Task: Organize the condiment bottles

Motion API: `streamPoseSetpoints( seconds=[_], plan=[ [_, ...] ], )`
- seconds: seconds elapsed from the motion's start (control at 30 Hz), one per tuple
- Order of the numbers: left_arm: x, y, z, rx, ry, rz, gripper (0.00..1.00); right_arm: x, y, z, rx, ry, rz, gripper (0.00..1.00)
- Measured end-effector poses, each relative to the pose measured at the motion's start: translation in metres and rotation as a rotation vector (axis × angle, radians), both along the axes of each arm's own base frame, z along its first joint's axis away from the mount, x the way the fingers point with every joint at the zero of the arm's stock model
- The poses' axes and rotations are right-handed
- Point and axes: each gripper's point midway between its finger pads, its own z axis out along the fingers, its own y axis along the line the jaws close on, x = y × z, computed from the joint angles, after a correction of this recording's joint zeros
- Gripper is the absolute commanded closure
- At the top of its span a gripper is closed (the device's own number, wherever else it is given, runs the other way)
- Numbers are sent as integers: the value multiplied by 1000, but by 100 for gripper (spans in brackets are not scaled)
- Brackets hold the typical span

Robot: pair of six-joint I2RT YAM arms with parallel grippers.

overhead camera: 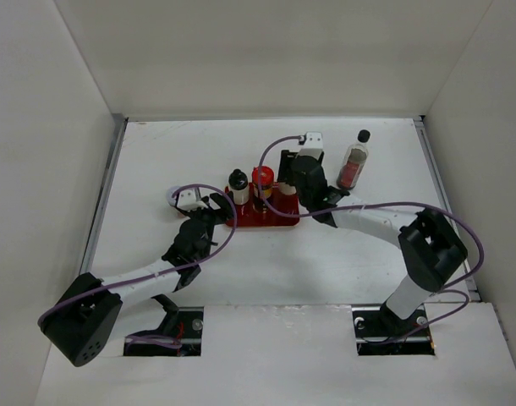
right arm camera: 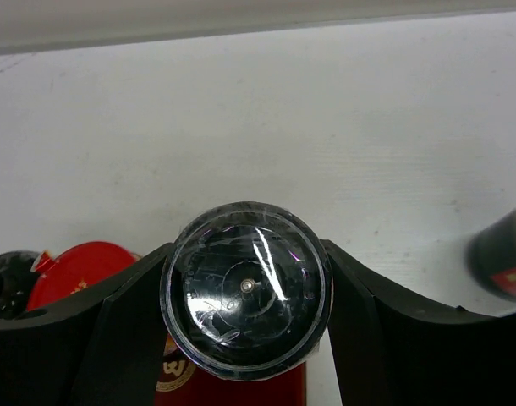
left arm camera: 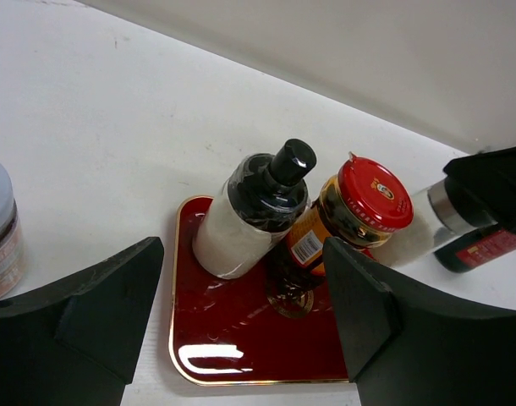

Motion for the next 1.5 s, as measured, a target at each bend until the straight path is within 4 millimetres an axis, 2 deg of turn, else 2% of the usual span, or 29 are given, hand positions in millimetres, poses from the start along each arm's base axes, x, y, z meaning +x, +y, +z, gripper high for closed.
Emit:
streamPoseSetpoints(
  seconds=[0.07, 0.17, 0.33, 0.5, 0.63, 0.73, 0.9, 1.03, 1.17, 1.27, 1.33, 1.4, 1.5],
  plan=[
    [0, 0, 1, -2, -2, 1, 25, -1, 10, -9, -1, 17, 26, 50],
    [0, 1, 3, -6, -7, 2, 25, -1, 15, -28, -9, 52, 34, 49],
    [0, 1, 3, -6, -7, 1, 25, 0, 19, -49, -7, 92, 40, 31],
    [0, 1, 2, -9, -6, 1, 24, 1, 23, -47, 28, 84, 38, 11],
    [0, 1, 2, -9, -6, 1, 24, 1, 21, -43, 35, 80, 32, 7],
    [0, 1, 2, -10, -6, 1, 24, 3, 13, -29, 53, 58, 16, 7],
    [0, 1, 2, -13, -5, 1, 24, 19, -23, 13, 108, -14, -62, 9],
    [0, 0, 2, -16, -5, 1, 24, 29, -60, 62, 130, -107, -138, 10],
    [0, 0, 3, -19, -5, 1, 24, 26, -107, 117, 137, -219, -236, 7],
    [0, 0, 3, -20, -5, 1, 24, 26, -151, 147, 120, -280, -335, 6],
    [0, 0, 3, -22, -5, 0, 24, 28, -174, 153, 100, -292, -393, 6],
    [0, 0, 3, -23, -5, 1, 24, 29, -191, 149, 70, -279, -438, 6],
    [0, 0, 3, -24, -4, 1, 24, 30, -203, 140, 28, -247, -461, 6]
  ],
)
